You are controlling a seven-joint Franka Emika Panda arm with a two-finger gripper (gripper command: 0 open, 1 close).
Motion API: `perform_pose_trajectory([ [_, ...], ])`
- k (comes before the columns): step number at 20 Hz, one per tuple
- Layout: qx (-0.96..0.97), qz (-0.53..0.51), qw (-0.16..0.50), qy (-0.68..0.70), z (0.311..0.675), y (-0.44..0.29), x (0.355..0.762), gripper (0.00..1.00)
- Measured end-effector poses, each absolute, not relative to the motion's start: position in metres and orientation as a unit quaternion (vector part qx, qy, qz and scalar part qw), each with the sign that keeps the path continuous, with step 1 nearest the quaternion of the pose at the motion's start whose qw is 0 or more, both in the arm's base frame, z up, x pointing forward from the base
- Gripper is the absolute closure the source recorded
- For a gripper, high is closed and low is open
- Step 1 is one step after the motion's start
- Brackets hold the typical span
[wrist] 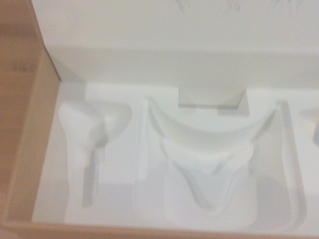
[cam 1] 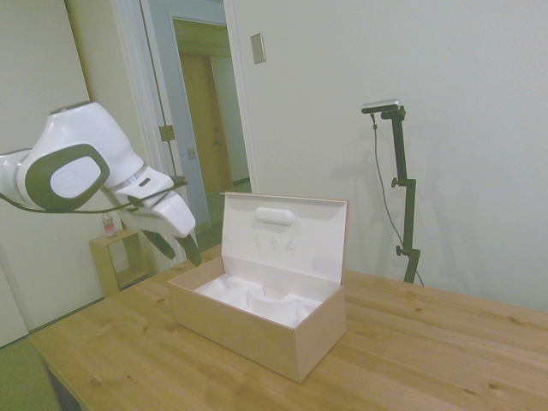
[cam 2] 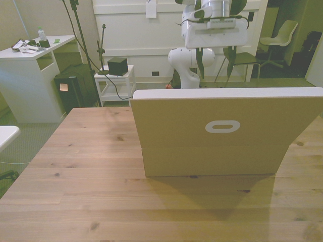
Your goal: Close the box
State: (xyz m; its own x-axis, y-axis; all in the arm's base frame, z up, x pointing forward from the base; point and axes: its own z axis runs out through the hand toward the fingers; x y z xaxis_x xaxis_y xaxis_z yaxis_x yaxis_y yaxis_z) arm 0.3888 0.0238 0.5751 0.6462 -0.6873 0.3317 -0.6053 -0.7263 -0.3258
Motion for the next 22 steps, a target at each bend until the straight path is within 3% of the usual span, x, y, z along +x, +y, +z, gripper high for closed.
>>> perform_pose_trajectory([
  [4, -0.896, -0.276, 0.104, 0.333, 0.607, 0.027, 0.399, 0.0],
  [22, -0.858, -0.387, 0.118, 0.315, 0.67, 0.021, 0.499, 0.0],
])
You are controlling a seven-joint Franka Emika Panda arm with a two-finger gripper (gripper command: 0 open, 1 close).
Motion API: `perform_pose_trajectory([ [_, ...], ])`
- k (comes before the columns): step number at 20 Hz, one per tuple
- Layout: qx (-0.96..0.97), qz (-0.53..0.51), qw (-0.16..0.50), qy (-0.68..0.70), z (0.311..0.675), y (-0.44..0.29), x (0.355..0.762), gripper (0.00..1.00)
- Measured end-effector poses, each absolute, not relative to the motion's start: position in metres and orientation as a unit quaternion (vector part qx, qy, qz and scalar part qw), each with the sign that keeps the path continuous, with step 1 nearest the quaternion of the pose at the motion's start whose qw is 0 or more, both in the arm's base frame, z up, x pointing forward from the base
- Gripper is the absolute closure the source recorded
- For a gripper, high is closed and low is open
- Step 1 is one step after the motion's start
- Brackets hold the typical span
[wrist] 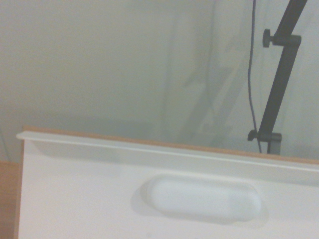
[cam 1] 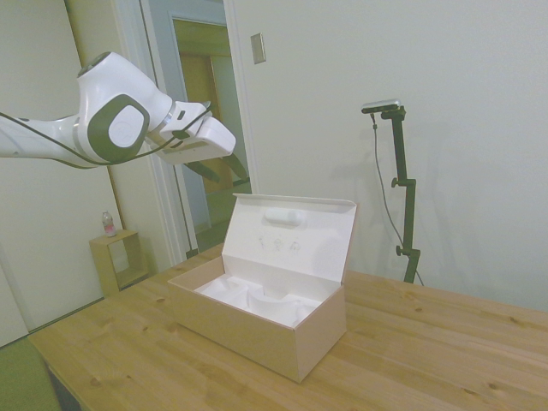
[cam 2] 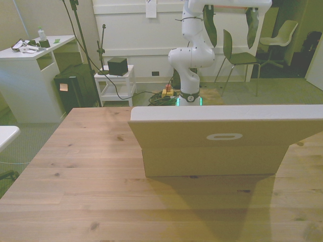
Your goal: Close the box
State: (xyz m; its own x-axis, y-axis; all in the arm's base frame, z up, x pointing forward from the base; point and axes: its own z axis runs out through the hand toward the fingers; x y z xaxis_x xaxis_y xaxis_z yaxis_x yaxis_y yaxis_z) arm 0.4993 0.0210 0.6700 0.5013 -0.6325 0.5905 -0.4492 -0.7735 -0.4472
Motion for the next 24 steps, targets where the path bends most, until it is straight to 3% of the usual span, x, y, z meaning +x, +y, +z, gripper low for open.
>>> perform_pose_trajectory([
  [10, -0.843, -0.4, 0.12, 0.338, 0.687, 0.003, 0.556, 0.0],
  [17, -0.844, -0.395, 0.123, 0.342, 0.686, 0.001, 0.625, 0.0],
  [24, -0.851, -0.376, 0.113, 0.35, 0.662, 0.003, 0.697, 0.0],
])
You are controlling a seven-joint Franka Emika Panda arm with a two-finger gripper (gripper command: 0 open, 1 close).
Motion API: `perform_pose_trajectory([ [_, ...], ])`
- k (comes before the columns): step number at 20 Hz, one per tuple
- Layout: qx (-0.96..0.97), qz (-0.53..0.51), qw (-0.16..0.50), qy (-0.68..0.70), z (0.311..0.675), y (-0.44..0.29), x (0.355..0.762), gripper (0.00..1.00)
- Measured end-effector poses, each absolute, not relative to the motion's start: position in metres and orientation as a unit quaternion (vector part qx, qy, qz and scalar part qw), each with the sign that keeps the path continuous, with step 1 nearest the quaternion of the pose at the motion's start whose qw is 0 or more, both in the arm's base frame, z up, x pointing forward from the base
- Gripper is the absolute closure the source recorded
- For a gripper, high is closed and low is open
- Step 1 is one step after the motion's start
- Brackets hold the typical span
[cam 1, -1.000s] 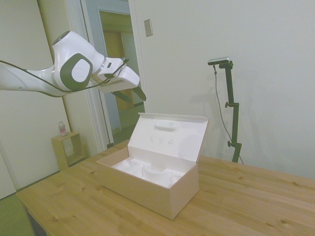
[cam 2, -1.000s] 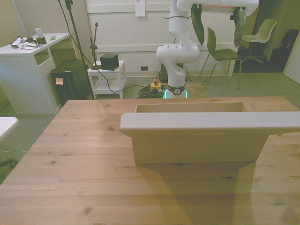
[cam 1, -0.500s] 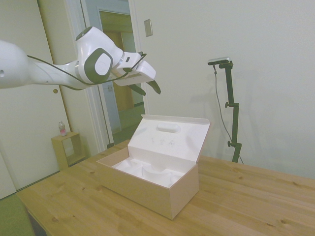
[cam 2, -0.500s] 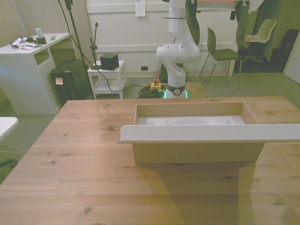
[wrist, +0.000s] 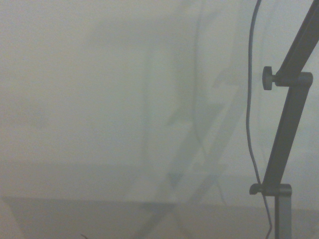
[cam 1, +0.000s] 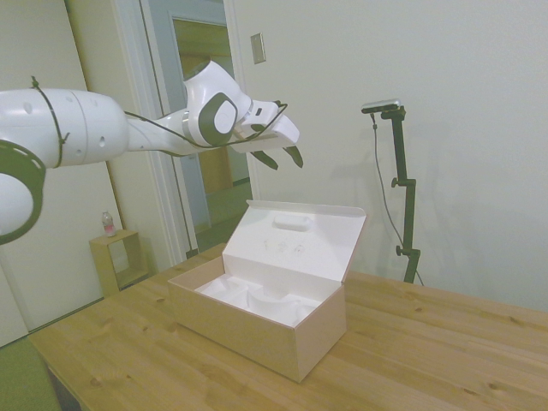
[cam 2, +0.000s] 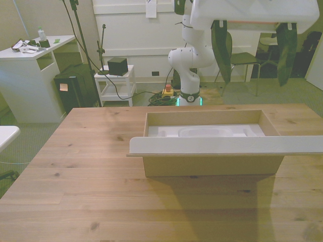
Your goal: Close the box
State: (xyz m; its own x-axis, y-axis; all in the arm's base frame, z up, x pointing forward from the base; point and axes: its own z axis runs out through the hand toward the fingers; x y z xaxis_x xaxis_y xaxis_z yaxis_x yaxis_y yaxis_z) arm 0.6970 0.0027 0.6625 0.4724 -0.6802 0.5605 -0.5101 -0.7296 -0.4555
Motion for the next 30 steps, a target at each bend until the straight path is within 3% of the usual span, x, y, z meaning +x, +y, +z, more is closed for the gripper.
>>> perform_pose_trajectory([
  [17, -0.868, -0.328, 0.088, 0.362, 0.567, 0.003, 0.777, 0.0],
  [30, -0.875, -0.266, 0.072, 0.397, 0.532, -0.004, 0.782, 0.0],
])
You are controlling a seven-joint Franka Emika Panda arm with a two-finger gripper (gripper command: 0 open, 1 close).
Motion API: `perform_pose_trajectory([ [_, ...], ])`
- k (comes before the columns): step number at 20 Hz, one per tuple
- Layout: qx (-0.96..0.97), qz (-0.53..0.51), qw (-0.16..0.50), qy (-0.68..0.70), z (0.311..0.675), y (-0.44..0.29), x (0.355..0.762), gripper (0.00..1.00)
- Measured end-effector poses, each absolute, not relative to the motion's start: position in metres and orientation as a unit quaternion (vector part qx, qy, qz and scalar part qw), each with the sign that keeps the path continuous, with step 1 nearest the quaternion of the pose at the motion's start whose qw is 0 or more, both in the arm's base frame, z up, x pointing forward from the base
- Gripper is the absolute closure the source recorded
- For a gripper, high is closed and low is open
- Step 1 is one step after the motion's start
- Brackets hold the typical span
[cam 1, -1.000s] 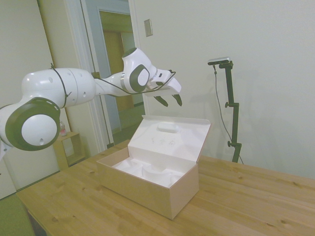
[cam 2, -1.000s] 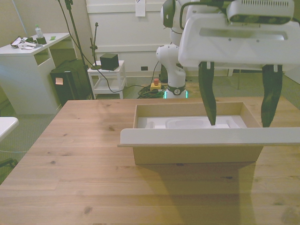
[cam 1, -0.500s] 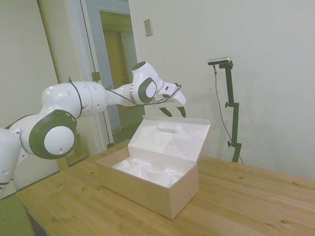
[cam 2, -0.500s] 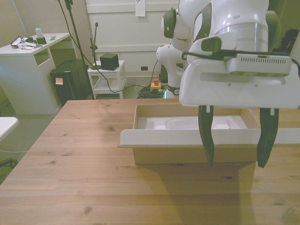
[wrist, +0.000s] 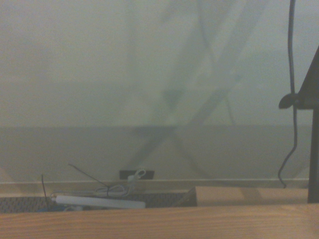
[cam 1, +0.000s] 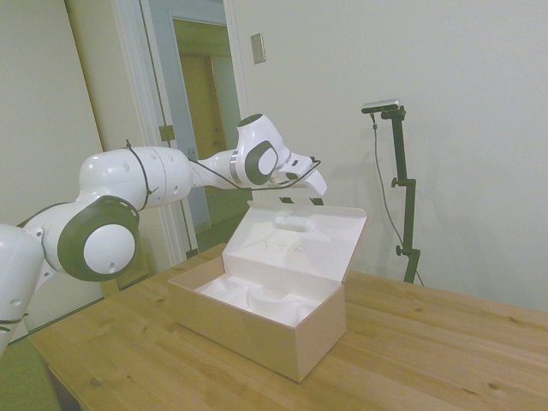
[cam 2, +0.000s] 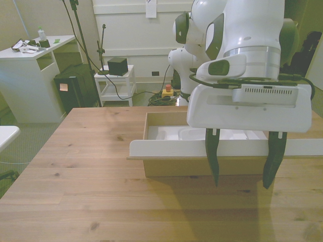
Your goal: Close the box
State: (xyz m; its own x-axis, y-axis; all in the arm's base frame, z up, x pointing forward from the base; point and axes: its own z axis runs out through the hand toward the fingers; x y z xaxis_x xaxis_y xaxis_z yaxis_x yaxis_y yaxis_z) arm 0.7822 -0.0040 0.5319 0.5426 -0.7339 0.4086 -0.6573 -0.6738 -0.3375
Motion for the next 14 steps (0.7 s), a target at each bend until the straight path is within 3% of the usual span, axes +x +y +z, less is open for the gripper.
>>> perform_pose_trajectory([
  [7, -0.872, -0.216, 0.081, 0.431, 0.575, -0.006, 0.736, 0.0],
  [14, -0.879, -0.148, 0.072, 0.447, 0.578, 0.002, 0.661, 0.0],
])
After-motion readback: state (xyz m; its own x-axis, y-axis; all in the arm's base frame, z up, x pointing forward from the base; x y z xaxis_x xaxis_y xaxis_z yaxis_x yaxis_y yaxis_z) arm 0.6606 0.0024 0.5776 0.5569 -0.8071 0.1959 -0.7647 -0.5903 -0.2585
